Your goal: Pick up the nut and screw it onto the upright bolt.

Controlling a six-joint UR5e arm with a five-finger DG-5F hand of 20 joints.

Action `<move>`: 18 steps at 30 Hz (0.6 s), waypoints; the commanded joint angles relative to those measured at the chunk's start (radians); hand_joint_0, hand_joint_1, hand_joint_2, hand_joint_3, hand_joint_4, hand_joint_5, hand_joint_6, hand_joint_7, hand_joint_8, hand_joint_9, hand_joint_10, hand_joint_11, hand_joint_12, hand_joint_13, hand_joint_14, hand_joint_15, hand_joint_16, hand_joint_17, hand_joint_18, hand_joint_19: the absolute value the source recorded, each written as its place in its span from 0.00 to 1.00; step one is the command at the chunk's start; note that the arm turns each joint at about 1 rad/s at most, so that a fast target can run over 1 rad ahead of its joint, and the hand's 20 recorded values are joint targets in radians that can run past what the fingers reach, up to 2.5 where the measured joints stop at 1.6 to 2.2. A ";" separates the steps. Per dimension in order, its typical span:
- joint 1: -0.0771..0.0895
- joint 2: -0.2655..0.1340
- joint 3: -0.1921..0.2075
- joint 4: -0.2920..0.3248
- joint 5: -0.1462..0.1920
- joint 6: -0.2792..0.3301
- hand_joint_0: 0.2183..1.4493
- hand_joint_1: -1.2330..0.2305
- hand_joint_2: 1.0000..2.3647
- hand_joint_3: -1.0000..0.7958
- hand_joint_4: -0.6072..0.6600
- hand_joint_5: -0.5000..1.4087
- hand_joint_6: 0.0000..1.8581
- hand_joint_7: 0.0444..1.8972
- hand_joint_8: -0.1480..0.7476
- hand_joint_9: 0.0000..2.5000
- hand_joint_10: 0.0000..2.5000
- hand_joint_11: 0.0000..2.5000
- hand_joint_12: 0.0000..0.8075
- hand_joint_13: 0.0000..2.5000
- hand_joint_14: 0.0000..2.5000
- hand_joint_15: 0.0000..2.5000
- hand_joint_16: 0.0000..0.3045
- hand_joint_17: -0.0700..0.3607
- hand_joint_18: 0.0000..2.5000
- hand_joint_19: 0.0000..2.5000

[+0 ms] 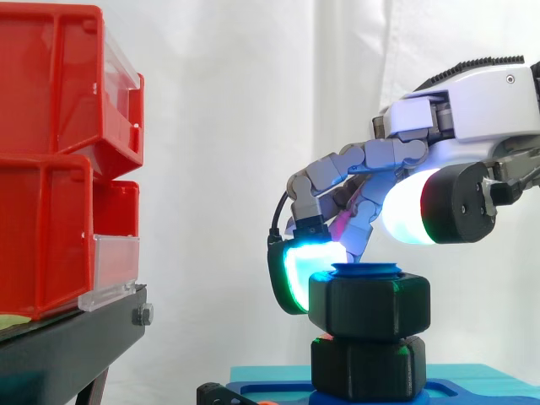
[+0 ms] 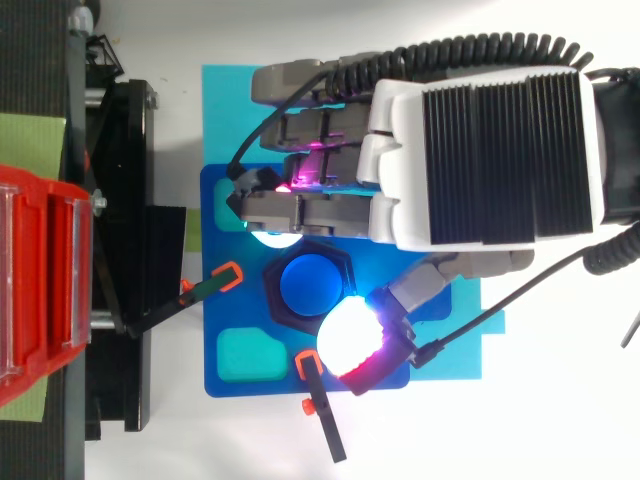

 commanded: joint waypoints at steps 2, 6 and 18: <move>-0.005 0.000 0.000 -0.002 0.001 0.000 0.26 0.68 0.00 0.28 0.60 0.25 0.34 0.66 0.46 0.37 0.00 0.00 0.26 0.32 0.00 0.00 0.06 0.25 0.20 0.00; -0.009 0.000 0.000 -0.008 -0.001 0.000 0.26 0.68 0.00 0.28 0.61 0.25 0.36 0.62 0.46 0.39 0.00 0.00 0.25 0.34 0.00 0.00 0.05 0.25 0.21 0.00; -0.031 0.000 0.000 -0.008 -0.042 0.000 0.27 0.68 0.00 0.28 0.55 0.28 0.37 0.61 0.47 0.51 0.00 0.00 0.22 0.38 0.00 0.00 0.05 0.24 0.26 0.02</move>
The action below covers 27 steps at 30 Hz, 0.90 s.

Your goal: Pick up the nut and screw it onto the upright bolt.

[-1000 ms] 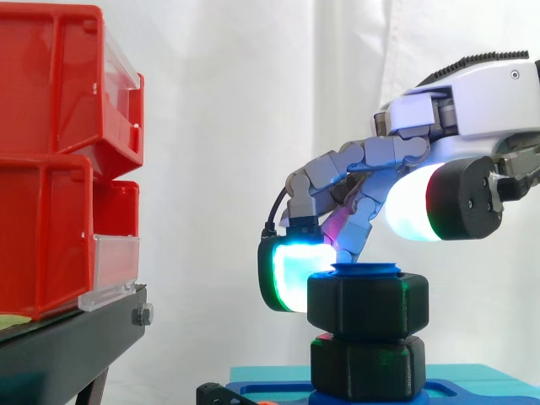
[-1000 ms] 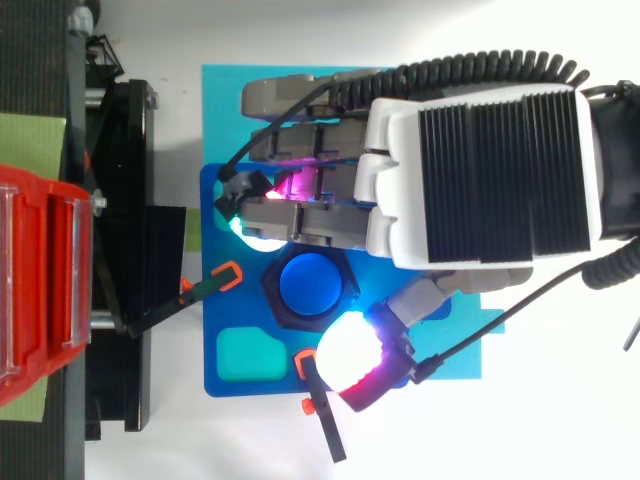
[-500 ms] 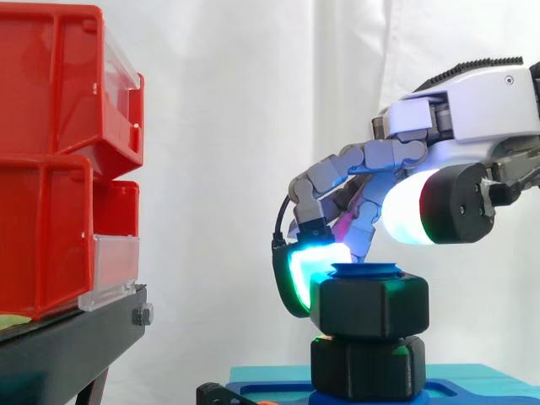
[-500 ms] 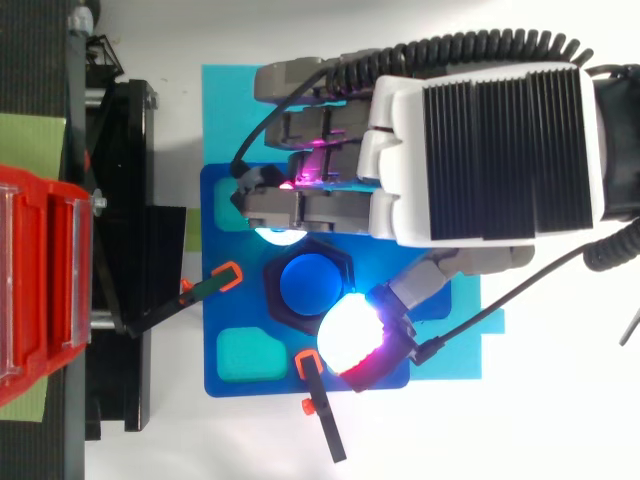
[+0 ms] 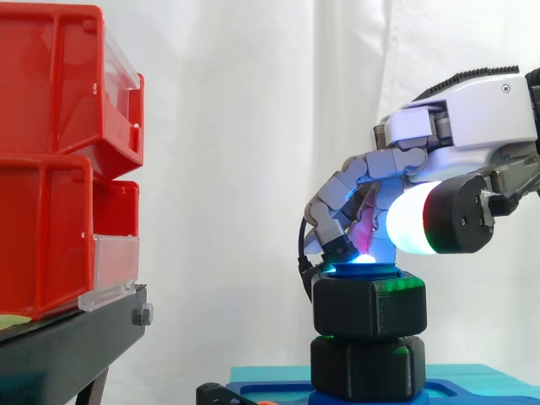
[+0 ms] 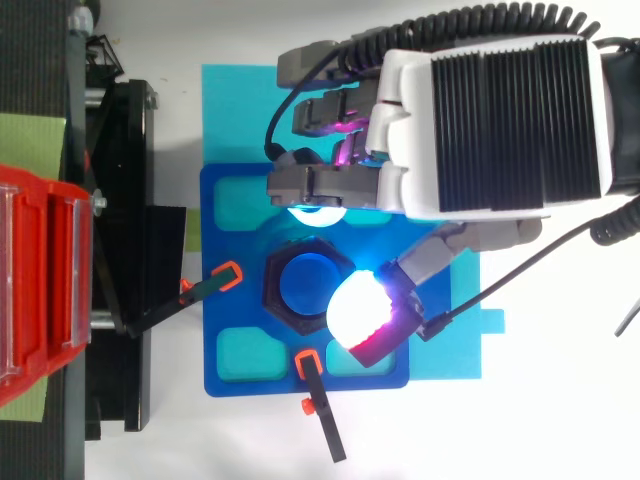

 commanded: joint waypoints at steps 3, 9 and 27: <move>-0.013 0.000 0.002 0.001 -0.026 0.000 0.26 0.69 0.00 0.28 0.58 0.27 0.31 0.70 0.46 0.50 0.00 0.00 0.23 0.38 0.00 0.00 0.05 0.24 0.25 0.02; -0.020 0.001 0.040 0.004 -0.046 0.000 0.26 0.69 0.00 0.28 0.58 0.25 0.27 0.68 0.46 0.47 0.00 0.00 0.24 0.36 0.00 0.00 0.06 0.26 0.24 0.02; 0.012 0.000 0.043 0.039 -0.049 0.000 0.25 0.71 0.00 0.28 0.62 0.21 0.27 0.35 0.43 0.40 0.00 0.00 0.26 0.32 0.00 0.00 0.07 0.28 0.21 0.01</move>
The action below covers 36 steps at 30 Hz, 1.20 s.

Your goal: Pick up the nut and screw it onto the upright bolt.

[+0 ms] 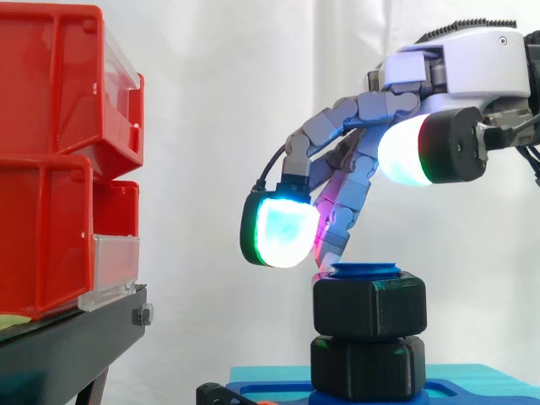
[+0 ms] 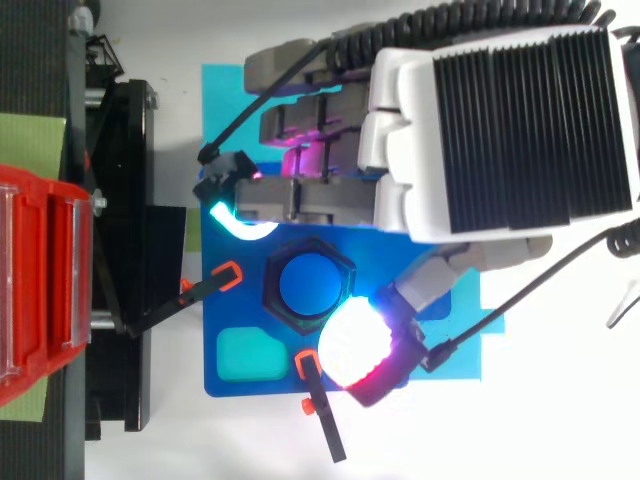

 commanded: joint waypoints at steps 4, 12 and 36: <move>0.028 0.000 -0.006 0.032 0.022 0.000 0.25 0.71 0.00 0.28 0.62 0.21 0.27 0.34 0.41 0.38 0.00 0.00 0.26 0.31 0.00 0.00 0.08 0.28 0.20 0.01; 0.054 0.000 -0.034 0.041 0.058 0.002 0.24 0.73 0.00 0.28 0.61 0.21 0.27 0.31 0.39 0.33 0.00 0.00 0.26 0.28 0.00 0.00 0.08 0.29 0.16 0.00; 0.051 0.000 -0.049 0.037 0.061 0.003 0.24 0.75 0.00 0.28 0.63 0.22 0.27 0.40 0.40 0.27 0.00 0.00 0.29 0.24 0.00 0.00 0.08 0.29 0.11 0.00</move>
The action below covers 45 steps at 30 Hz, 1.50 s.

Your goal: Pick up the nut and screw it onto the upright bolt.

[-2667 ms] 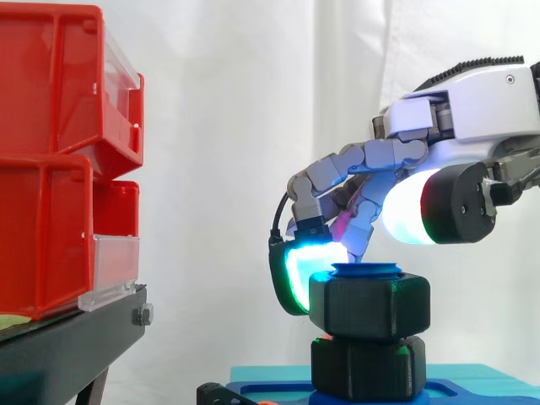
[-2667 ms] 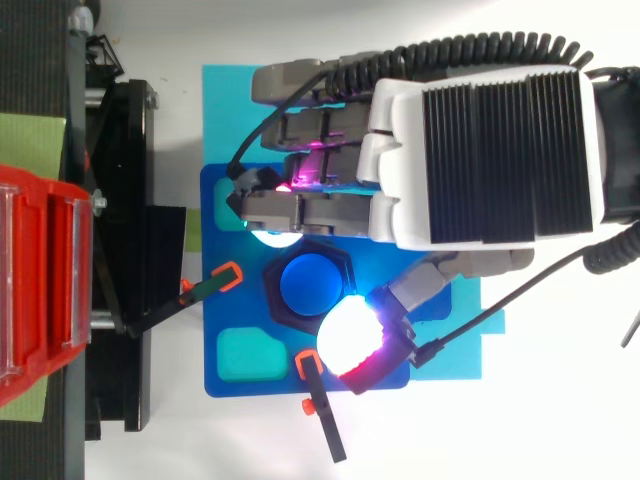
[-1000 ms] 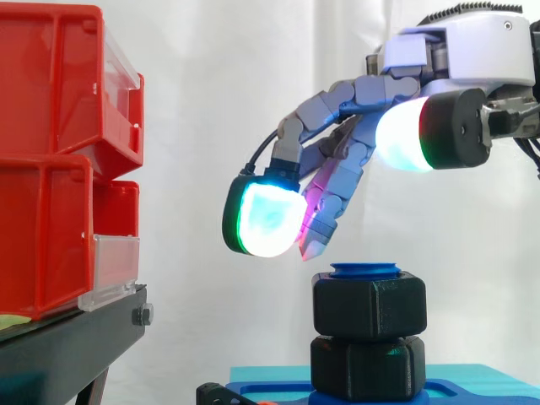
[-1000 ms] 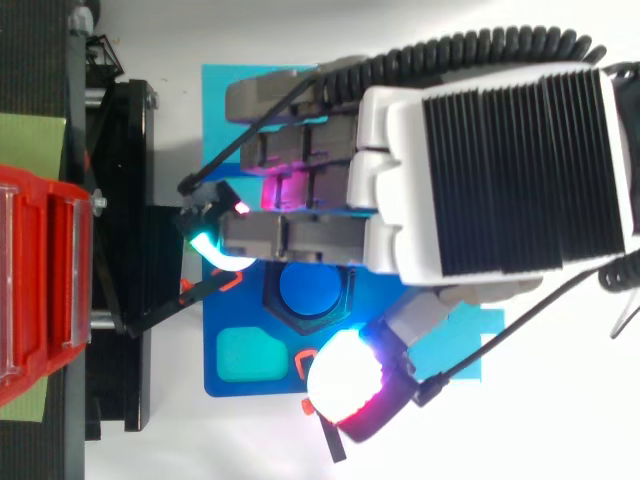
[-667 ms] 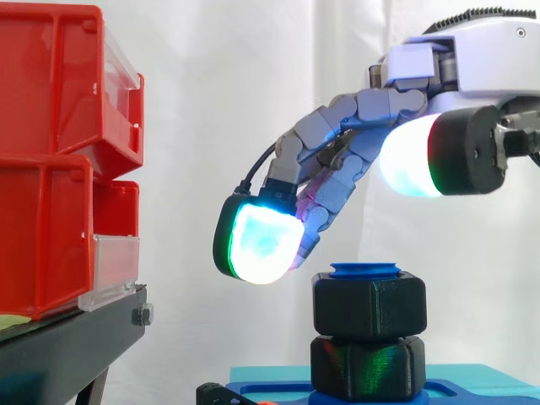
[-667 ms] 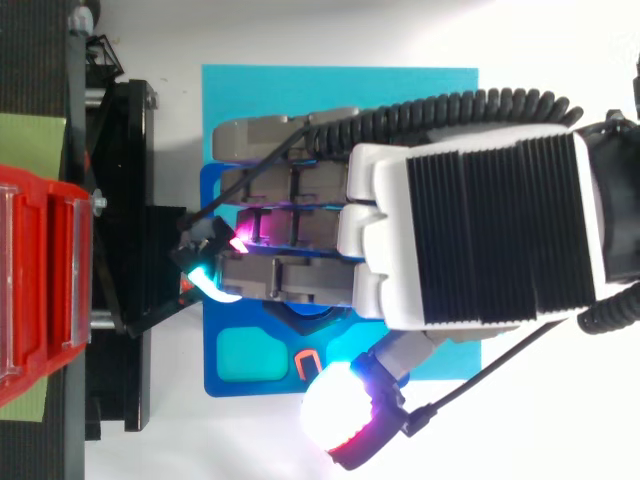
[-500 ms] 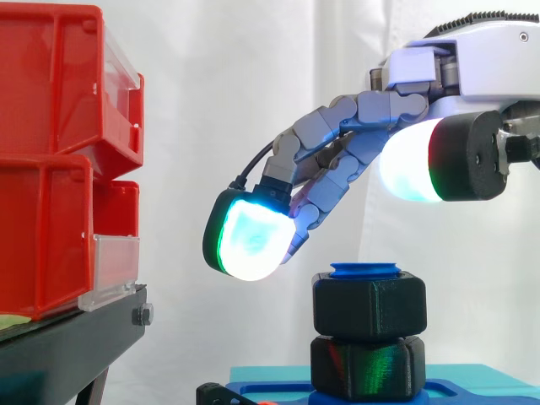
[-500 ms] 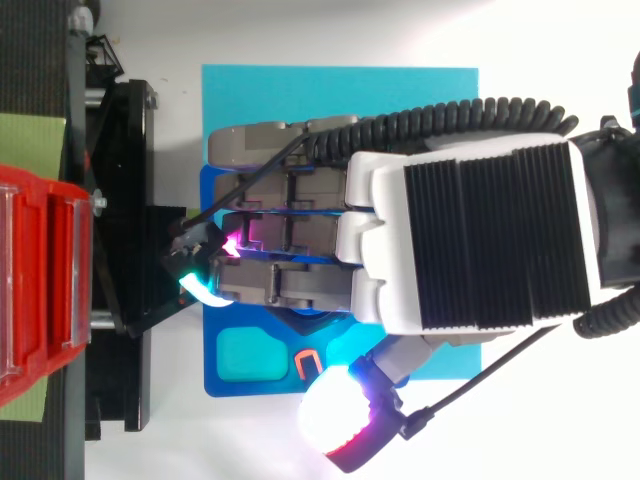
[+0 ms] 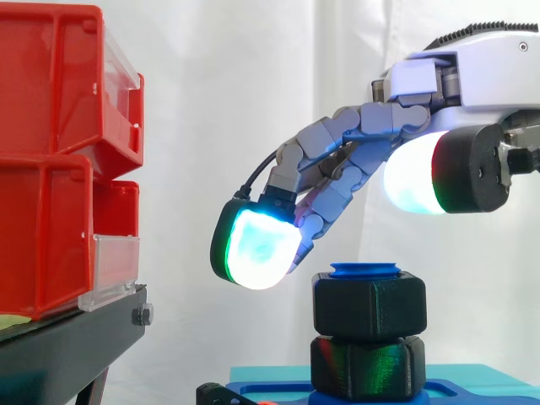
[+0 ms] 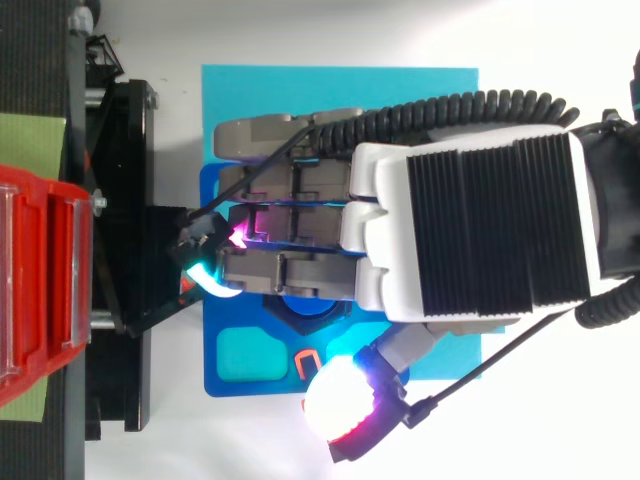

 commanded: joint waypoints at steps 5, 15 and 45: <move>-0.002 0.001 -0.001 -0.025 0.000 -0.001 0.24 0.74 0.00 0.28 0.64 0.22 0.27 0.42 0.40 0.27 0.00 0.00 0.30 0.24 0.00 0.00 0.08 0.29 0.11 0.00; -0.013 0.001 -0.001 -0.048 0.000 -0.003 0.24 0.72 0.00 0.28 0.65 0.23 0.27 0.59 0.42 0.26 0.00 0.00 0.30 0.25 0.00 0.00 0.07 0.28 0.13 0.00; -0.047 0.001 0.051 -0.081 -0.027 -0.003 0.26 0.70 0.00 0.28 0.63 0.26 0.34 0.63 0.47 0.42 0.00 0.00 0.25 0.34 0.00 0.00 0.05 0.25 0.22 0.00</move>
